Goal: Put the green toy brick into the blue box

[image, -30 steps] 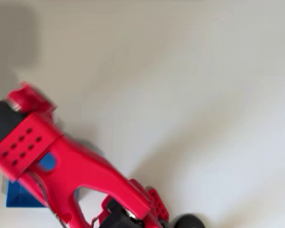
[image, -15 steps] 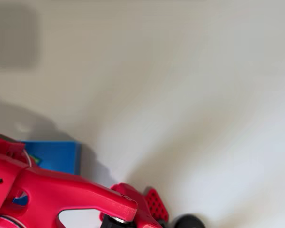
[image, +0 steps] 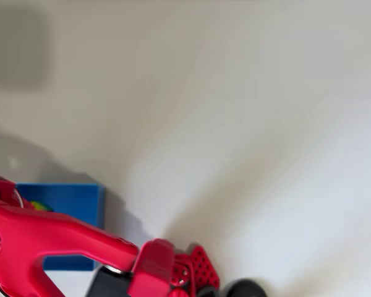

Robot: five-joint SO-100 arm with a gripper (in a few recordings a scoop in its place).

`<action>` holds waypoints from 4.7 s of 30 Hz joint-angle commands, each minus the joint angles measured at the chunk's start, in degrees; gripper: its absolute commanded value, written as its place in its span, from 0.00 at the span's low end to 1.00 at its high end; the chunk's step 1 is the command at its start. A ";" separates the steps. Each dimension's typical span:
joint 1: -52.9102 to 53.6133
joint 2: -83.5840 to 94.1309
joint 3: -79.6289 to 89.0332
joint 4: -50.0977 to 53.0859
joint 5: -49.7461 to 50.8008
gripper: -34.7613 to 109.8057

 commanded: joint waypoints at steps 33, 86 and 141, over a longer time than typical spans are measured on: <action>-0.35 -8.88 -3.43 2.55 -15.38 0.33; 62.23 68.03 57.04 -33.93 -17.67 0.24; 64.34 99.76 96.24 -42.45 -17.49 0.24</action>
